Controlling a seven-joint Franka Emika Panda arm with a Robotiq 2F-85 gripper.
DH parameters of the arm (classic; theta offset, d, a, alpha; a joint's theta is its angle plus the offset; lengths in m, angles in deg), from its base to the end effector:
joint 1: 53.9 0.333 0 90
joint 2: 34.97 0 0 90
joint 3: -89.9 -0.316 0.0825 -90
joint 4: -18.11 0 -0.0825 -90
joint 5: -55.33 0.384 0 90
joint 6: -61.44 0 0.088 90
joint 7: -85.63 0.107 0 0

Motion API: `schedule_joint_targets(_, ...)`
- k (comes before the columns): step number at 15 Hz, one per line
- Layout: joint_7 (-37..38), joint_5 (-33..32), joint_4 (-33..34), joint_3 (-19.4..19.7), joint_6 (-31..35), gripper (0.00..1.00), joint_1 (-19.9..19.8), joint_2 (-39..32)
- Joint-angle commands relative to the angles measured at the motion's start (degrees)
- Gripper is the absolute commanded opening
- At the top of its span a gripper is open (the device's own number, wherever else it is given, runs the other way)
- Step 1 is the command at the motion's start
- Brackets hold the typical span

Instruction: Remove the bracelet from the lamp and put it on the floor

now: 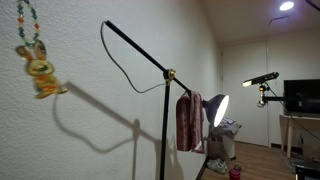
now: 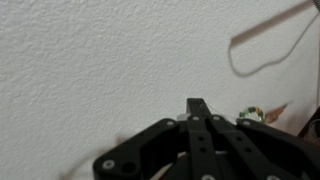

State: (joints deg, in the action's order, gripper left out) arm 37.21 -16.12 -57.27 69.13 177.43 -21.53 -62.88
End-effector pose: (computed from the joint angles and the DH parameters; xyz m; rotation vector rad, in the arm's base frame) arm 0.5265 0.5083 0.5268 1.0059 1.8614 0.3087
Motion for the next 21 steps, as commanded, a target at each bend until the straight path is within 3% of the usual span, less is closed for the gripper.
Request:
schedule_joint_targets(1,-3.3,0.8,4.5,1.6,-1.0,0.00,1.7,-3.1)
schedule_joint_targets(8,-2.9,4.6,3.3,2.3,-0.7,0.00,1.2,-4.3)
schedule_joint_targets(13,-7.5,10.3,2.2,1.7,-3.0,0.00,1.8,-5.0)
schedule_joint_targets(21,-10.2,16.8,2.2,1.8,0.2,0.00,1.1,-8.7)
